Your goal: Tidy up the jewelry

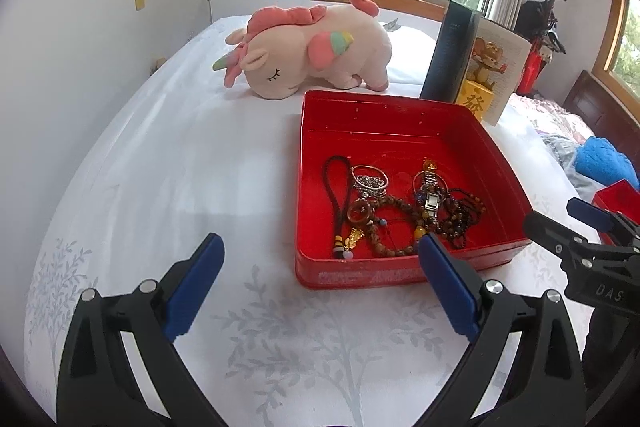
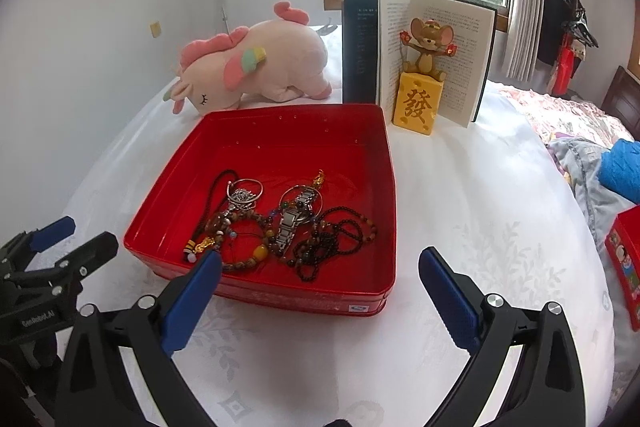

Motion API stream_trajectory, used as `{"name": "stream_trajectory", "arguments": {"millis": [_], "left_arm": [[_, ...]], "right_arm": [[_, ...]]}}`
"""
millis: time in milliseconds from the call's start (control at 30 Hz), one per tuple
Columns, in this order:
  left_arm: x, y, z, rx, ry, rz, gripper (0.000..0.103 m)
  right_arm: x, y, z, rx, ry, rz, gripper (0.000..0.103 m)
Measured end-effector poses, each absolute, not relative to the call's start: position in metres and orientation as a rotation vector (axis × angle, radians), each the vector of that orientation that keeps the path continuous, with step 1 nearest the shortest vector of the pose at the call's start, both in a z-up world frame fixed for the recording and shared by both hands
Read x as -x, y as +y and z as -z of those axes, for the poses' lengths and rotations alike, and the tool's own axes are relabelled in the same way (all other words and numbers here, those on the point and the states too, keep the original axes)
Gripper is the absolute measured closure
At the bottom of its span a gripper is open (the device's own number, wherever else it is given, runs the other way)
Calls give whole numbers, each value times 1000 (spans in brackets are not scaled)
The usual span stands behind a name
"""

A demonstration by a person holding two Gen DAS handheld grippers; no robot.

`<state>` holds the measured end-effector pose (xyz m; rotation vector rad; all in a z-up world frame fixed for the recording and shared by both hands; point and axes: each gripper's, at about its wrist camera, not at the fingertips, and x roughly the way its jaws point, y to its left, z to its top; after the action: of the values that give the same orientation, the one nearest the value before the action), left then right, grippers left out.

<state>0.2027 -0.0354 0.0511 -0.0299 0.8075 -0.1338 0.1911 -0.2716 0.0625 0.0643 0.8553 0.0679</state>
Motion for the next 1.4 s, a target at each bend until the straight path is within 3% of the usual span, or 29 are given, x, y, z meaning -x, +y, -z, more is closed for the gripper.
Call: {"name": "stream_trajectory", "arguments": {"millis": [1400], "left_arm": [[-196,-40,-40,-12,837,120,6]], "right_arm": [[-180,-271,-53,-63,918,-78,4]]}}
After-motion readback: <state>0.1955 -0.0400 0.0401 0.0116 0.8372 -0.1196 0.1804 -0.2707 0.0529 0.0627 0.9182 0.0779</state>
